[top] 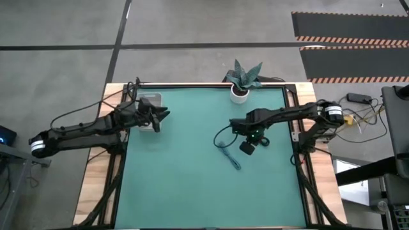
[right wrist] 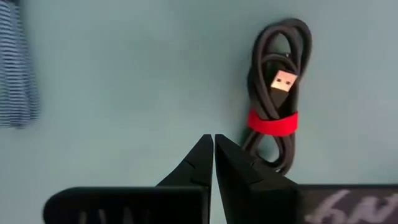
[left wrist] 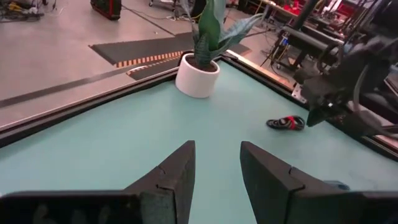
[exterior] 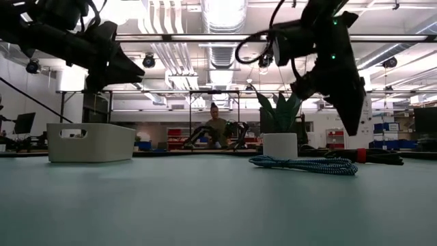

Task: Pick and place USB-C Cables
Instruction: Put the black usb cable into the gray bin

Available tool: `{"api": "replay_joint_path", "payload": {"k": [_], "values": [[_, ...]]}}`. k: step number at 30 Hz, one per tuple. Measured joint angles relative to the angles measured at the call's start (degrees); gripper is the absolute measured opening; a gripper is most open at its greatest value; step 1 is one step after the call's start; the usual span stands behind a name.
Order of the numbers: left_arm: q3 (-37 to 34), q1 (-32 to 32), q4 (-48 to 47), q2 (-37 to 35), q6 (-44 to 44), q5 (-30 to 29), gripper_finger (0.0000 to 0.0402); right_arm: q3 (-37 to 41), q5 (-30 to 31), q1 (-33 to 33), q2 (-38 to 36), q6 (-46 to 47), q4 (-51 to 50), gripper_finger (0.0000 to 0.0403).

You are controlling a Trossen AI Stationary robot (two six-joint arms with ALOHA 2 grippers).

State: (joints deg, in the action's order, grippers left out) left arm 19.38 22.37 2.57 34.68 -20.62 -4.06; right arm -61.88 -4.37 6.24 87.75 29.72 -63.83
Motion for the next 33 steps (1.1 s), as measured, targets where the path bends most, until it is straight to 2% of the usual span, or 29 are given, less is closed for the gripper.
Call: {"api": "replay_joint_path", "payload": {"k": [11,15,19,26,30,33], "values": [[0.0,0.0,1.0,0.0,0.0,-0.1,0.0112,0.3,5.8,0.5,-0.8,0.1,-0.7,0.0009],[0.0,0.0,2.2,0.1,0.0,-0.1,0.0112,0.3,5.8,0.5,-0.9,0.6,-0.8,0.0018],[0.0,0.0,3.4,0.0,0.0,-0.2,0.0112,0.3,5.9,0.5,-0.8,2.3,-1.8,0.0054],[0.0,0.0,3.0,0.0,0.0,-0.4,0.0112,1.2,6.2,0.5,-0.7,5.0,-2.0,0.0144],[0.0,0.0,3.1,0.1,0.0,-0.3,0.0112,2.9,9.1,0.5,-0.7,6.0,-1.5,0.0186],[0.0,0.0,3.0,0.1,0.0,-0.3,0.0112,5.0,11.6,0.5,-0.7,6.4,-1.1,0.0203]]}}
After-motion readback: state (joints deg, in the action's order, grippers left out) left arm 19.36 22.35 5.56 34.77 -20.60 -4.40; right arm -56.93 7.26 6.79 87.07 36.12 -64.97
